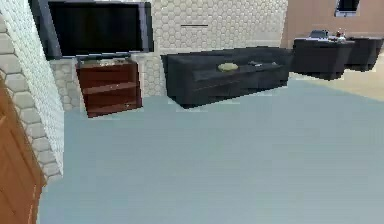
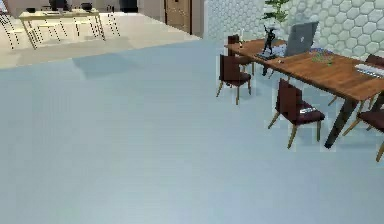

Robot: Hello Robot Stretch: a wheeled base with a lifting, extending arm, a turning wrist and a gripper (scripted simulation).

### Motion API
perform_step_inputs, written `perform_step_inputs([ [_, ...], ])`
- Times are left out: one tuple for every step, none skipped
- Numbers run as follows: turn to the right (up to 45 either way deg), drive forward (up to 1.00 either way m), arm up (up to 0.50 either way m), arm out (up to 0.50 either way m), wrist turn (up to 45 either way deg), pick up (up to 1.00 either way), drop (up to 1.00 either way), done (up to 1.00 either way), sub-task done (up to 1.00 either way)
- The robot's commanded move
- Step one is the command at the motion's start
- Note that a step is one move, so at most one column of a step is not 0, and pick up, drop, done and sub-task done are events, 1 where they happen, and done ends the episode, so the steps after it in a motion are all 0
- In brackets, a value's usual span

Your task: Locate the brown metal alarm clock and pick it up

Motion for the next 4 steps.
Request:
perform_step_inputs([
  [-45.0,0.00,0.00,0.00,0.0,0.00,0.00,0.00,0.00],
  [-45.0,0.00,0.00,0.00,0.0,0.00,0.00,0.00,0.00],
  [0.0,1.00,0.00,0.00,0.0,0.00,0.00,0.00,0.00],
  [-27.0,0.00,0.00,0.00,0.0,0.00,0.00,0.00,0.00],
])
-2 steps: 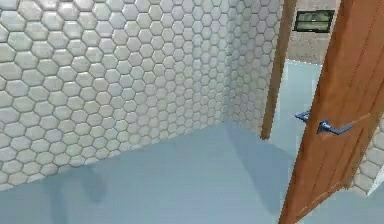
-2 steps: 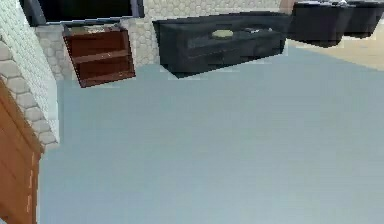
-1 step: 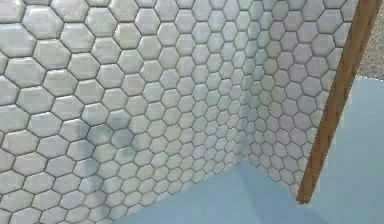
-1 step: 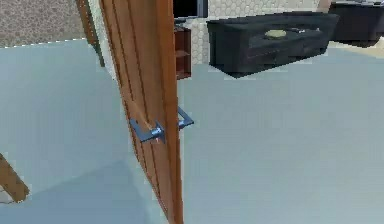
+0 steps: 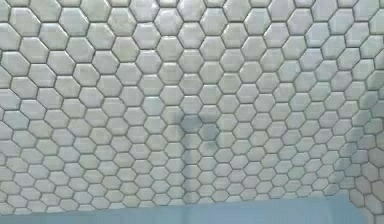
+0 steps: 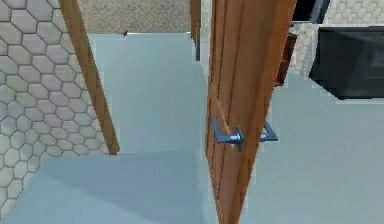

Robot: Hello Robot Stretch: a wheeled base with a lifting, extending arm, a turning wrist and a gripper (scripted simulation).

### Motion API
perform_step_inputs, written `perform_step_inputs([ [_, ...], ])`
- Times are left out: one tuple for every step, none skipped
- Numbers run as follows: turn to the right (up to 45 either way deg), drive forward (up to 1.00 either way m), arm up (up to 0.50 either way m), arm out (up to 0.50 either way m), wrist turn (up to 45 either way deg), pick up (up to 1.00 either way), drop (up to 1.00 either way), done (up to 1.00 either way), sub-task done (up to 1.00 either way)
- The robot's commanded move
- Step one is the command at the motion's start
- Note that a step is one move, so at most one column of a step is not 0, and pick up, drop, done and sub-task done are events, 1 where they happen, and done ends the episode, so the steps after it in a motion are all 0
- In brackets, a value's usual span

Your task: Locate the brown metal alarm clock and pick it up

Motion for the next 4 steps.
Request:
perform_step_inputs([
  [0.0,0.05,0.00,0.00,0.0,0.00,0.00,0.00,0.00],
  [45.0,0.00,0.00,0.00,0.0,0.00,0.00,0.00,0.00],
  [15.0,0.00,0.00,0.00,0.0,0.00,0.00,0.00,0.00],
  [0.0,0.15,0.00,0.00,0.0,0.00,0.00,0.00,0.00],
])
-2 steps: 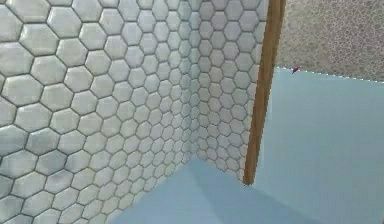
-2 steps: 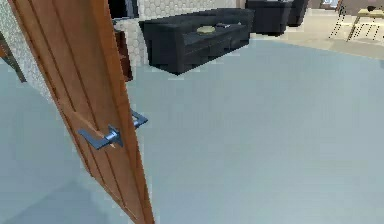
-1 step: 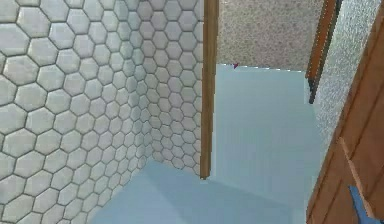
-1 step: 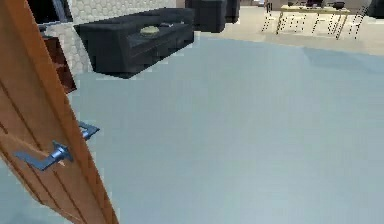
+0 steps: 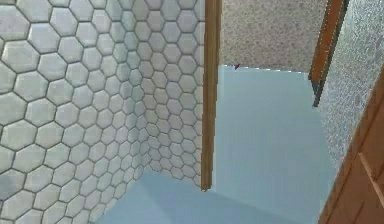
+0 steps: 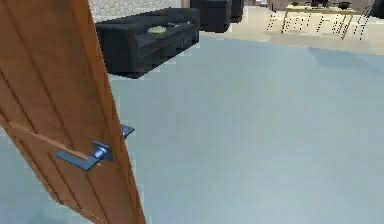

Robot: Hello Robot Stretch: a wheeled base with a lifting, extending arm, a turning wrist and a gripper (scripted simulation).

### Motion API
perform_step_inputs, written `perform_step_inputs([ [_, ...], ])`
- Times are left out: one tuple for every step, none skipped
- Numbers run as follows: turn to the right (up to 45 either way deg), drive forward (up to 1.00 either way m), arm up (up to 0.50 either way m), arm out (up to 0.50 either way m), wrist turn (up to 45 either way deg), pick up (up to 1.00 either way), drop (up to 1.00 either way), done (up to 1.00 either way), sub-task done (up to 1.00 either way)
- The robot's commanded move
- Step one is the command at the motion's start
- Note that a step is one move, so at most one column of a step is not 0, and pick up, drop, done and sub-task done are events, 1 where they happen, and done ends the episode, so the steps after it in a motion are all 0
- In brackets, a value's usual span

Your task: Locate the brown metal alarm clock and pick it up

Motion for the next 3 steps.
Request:
perform_step_inputs([
  [9.0,0.00,0.00,0.00,0.0,0.00,0.00,0.00,0.00],
  [0.0,0.30,0.00,0.00,0.0,0.00,0.00,0.00,0.00],
  [15.0,0.00,0.00,0.00,0.0,0.00,0.00,0.00,0.00],
])
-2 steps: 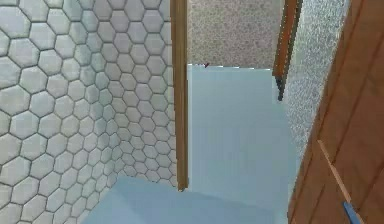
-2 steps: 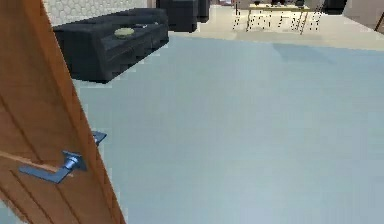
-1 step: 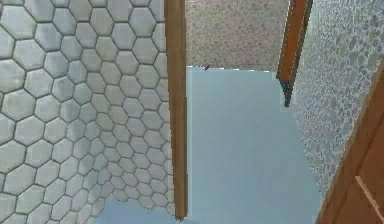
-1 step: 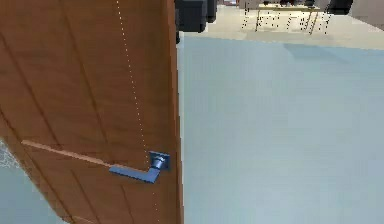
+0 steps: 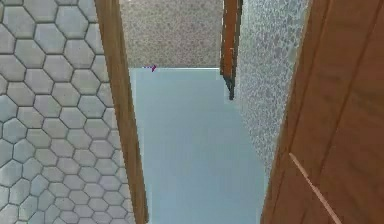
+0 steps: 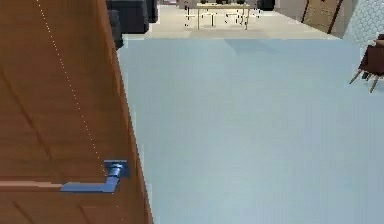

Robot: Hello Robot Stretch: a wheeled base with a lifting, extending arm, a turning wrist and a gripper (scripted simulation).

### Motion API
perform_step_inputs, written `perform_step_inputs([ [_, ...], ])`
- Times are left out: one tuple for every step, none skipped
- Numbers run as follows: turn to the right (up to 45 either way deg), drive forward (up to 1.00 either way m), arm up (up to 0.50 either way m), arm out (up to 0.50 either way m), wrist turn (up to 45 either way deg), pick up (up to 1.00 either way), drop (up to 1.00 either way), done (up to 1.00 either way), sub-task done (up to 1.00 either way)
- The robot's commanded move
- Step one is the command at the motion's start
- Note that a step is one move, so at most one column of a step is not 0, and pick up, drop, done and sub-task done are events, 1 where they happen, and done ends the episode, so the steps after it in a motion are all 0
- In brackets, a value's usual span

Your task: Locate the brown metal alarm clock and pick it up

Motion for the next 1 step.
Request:
perform_step_inputs([
  [0.0,0.50,0.00,0.00,0.0,0.00,0.00,0.00,0.00],
])
